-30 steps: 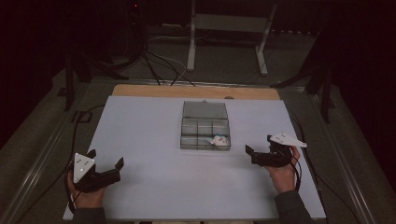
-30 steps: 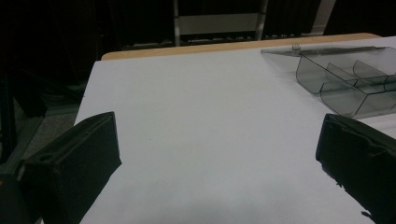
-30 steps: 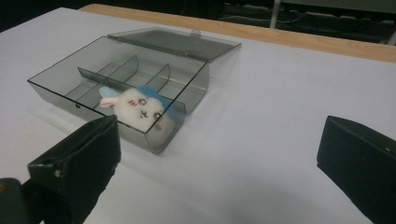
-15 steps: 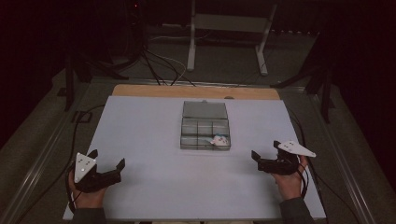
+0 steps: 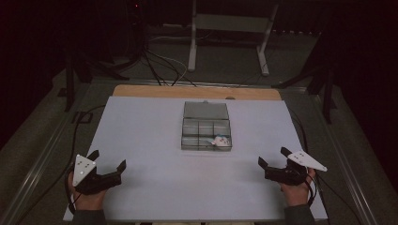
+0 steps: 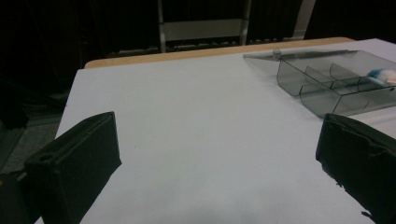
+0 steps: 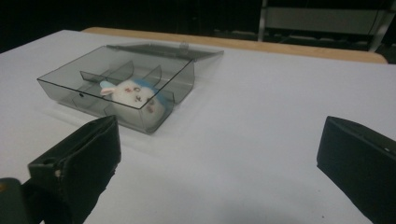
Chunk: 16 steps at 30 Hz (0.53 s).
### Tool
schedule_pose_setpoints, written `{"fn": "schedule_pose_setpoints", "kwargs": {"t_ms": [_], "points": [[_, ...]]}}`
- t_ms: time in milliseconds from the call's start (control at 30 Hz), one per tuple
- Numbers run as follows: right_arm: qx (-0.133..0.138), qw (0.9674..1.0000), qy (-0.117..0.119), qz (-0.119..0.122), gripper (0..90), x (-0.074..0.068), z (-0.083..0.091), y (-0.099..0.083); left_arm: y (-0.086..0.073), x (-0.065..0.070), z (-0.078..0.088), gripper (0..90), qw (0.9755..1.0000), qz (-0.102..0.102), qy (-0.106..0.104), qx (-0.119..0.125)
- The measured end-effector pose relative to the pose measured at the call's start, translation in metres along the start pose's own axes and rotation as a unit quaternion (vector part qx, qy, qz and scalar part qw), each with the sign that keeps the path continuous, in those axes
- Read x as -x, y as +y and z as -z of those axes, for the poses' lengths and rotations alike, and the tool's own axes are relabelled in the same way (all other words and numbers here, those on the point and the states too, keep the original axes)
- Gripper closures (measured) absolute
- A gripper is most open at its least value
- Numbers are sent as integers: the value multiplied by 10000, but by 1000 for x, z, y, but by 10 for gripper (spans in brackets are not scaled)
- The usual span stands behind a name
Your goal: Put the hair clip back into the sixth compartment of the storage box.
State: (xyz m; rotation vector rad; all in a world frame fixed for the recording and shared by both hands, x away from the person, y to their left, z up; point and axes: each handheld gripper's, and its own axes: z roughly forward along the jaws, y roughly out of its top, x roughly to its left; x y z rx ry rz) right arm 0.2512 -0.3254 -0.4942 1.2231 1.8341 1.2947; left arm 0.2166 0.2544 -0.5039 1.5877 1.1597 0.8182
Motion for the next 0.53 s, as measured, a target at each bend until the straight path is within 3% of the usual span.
{"fn": "schedule_pose_setpoints", "kwargs": {"t_ms": [100, 533], "points": [[108, 9999, -77, 106, 0, 0, 2, -2, 0, -1, 1, 8, 10000, 6, 8, 26], [140, 9996, -225, -44, 0, 8, 3, -7, -2, 2, -1, 8, 9999, 50, 97, -15]]}}
